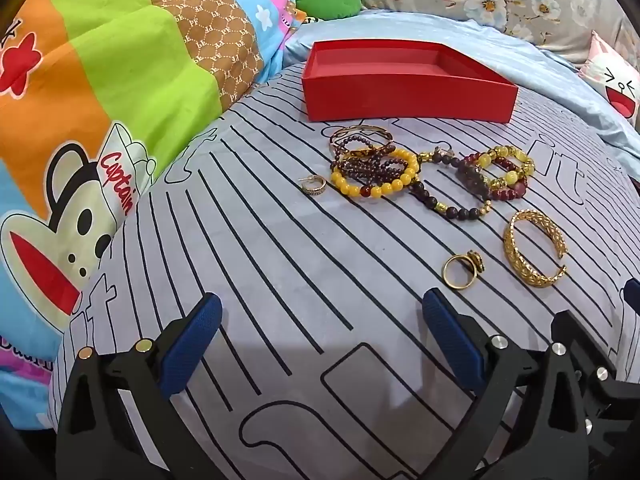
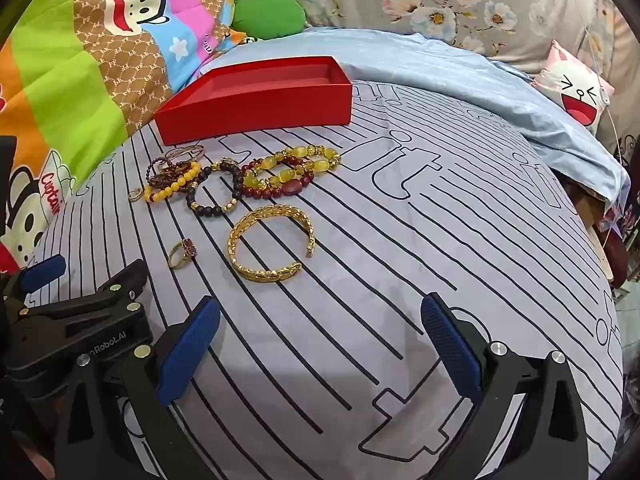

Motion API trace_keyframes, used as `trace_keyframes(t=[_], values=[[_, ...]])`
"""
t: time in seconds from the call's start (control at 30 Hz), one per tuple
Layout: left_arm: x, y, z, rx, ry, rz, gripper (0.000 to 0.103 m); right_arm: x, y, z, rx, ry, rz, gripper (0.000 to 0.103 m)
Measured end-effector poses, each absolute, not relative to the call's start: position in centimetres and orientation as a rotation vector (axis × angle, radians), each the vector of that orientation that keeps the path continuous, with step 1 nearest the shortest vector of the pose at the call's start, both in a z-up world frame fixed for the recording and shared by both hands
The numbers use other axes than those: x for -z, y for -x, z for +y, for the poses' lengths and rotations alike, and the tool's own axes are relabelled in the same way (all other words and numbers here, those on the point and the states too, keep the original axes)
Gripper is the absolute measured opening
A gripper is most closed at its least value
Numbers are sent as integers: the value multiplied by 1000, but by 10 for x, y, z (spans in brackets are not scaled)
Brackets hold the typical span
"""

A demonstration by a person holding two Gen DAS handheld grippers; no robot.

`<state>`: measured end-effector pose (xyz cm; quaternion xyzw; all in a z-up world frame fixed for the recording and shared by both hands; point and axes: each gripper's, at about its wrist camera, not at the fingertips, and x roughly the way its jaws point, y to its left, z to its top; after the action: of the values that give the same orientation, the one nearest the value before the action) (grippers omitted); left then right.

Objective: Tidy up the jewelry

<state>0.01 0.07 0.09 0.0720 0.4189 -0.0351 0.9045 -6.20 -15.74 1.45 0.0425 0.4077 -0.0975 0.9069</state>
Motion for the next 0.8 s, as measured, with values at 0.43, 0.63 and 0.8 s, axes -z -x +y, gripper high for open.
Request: trace_keyframes(t=[0.43, 0.63, 0.8], values=[[-5, 4, 4, 74, -140, 869, 96, -15, 66, -159, 210, -69, 848, 97], [-6, 4, 3, 76, -138, 868, 96, -14, 64, -156, 211, -67, 848, 97], [-7, 4, 3, 77, -136, 867, 96, -14, 65, -157, 212, -68, 849, 97]])
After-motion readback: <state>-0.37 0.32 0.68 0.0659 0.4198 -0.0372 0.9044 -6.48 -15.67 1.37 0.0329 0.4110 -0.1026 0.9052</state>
